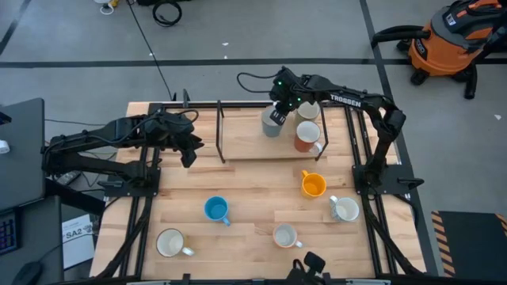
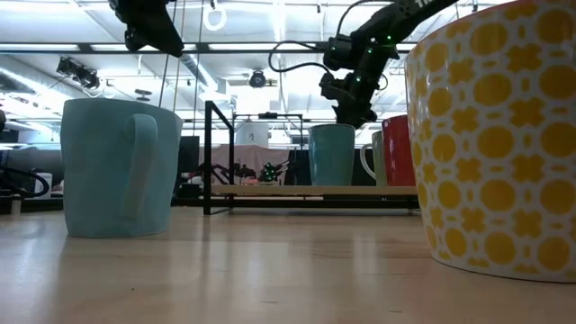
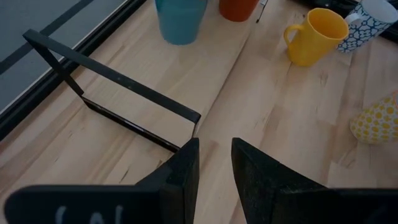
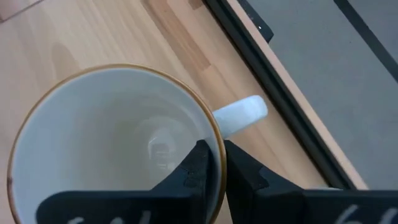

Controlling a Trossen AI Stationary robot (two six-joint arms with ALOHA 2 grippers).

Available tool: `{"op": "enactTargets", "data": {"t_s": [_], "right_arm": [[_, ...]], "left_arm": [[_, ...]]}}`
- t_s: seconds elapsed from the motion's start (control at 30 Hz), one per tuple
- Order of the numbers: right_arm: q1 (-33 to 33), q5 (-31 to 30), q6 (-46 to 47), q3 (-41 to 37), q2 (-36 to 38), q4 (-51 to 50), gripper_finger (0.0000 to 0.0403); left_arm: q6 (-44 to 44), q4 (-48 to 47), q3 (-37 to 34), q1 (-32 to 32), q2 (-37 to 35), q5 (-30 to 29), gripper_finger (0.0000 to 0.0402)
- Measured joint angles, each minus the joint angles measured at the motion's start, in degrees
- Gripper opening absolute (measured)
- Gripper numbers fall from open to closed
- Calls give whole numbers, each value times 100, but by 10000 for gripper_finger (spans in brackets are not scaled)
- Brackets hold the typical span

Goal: Place coffee mugs
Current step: Put the light blue cup on the shelf

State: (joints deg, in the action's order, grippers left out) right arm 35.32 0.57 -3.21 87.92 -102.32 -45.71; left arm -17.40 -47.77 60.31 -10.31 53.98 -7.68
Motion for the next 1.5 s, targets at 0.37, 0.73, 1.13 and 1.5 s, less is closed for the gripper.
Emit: {"op": "enactTargets", "data": {"t_s": [0.37, 0.73, 1.13, 1.5], "right_arm": [[508, 483, -954, 0, 0, -48, 39], [825, 901, -1795, 0, 0, -153, 39], [875, 1133, -2425, 7, 7, -372, 40], [875, 1075, -2435, 1, 6, -341, 57]], "left_arm": [[-1, 2, 0, -1, 0, 0, 100], [-1, 5, 0, -2, 0, 0, 100], [-1, 138, 0, -1, 0, 0, 100], [-1, 137, 0, 0, 0, -1, 100]]}}
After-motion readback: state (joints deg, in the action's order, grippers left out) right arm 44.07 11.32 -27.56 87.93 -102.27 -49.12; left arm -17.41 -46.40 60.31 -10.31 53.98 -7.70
